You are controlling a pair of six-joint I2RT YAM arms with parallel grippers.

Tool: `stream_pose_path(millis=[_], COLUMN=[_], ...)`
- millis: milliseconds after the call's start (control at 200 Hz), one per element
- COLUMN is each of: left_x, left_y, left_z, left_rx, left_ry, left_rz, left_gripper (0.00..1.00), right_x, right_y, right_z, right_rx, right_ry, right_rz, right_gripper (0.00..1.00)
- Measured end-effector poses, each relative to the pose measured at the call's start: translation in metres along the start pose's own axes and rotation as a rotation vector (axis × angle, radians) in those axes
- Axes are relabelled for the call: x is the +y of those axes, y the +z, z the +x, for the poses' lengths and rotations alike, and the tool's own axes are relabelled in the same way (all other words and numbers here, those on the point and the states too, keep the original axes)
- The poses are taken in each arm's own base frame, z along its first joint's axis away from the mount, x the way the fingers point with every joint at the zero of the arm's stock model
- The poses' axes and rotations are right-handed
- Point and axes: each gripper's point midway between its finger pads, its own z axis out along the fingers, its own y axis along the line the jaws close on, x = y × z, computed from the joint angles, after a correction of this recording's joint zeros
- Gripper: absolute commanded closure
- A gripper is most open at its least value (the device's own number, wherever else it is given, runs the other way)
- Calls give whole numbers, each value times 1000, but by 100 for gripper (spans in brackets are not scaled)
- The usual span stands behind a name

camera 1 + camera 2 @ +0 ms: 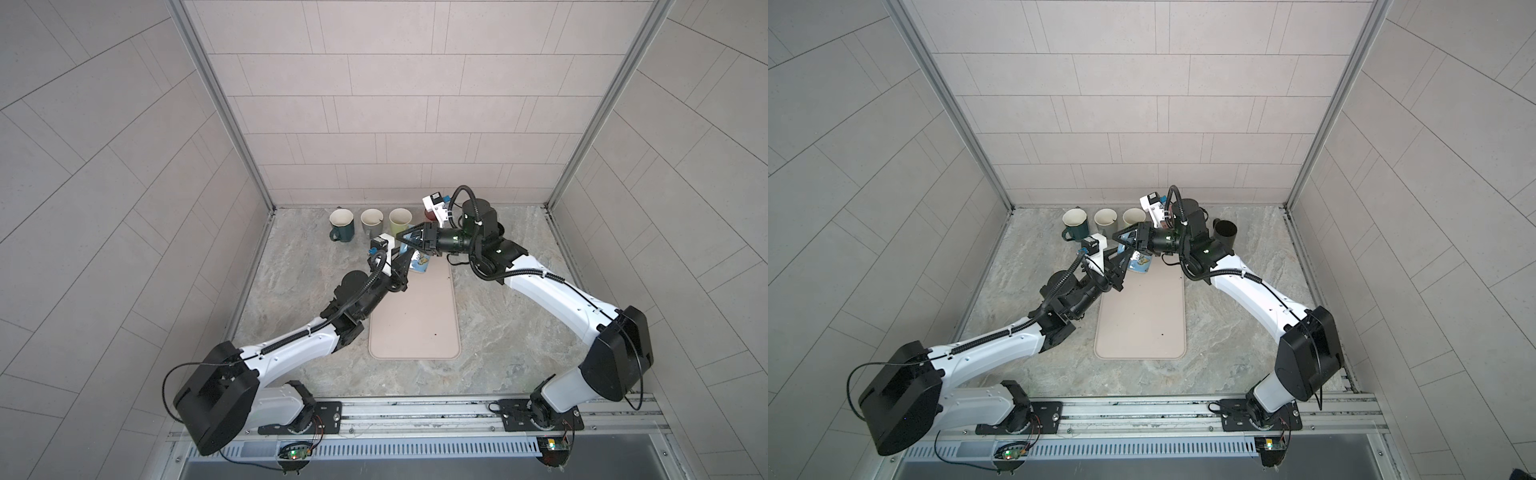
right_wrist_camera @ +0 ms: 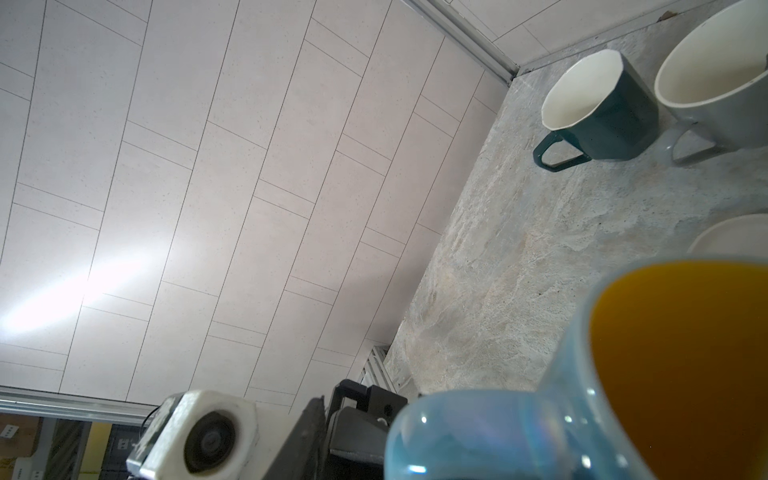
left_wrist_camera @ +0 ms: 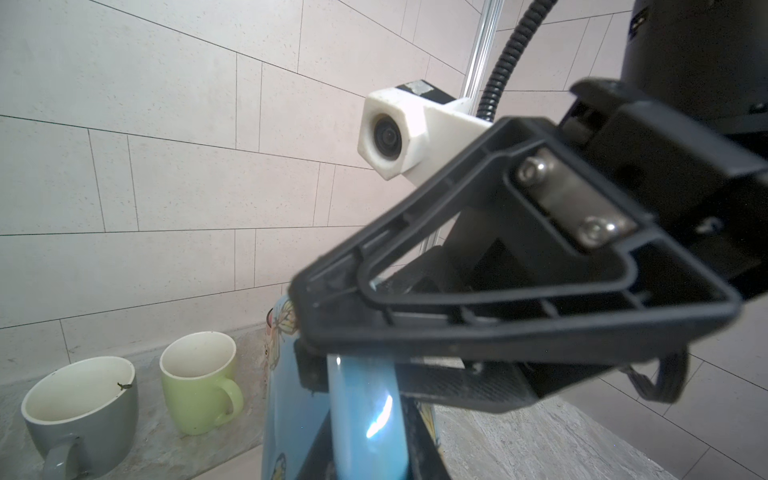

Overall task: Turn the mug right side up
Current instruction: 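Grasp the blue mug's rim with the right gripper while the left gripper holds it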

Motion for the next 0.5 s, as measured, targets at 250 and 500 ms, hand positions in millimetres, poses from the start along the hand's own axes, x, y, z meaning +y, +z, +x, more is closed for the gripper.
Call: stream_pose_path(millis=[250,500], left_x=[1,1], left_y=[0,0], left_z=[-2,2], left_rx=[-12,0], left_ry=[-16,-23], left_rz=[-8,-8], left_gripper=[100,77], right_x=[-8,-12], right_y=[3,3], right_z=[1,2], right_rx=[0,2], right_ry=[24,13], right_rz=[20,37], right_gripper=[100,100])
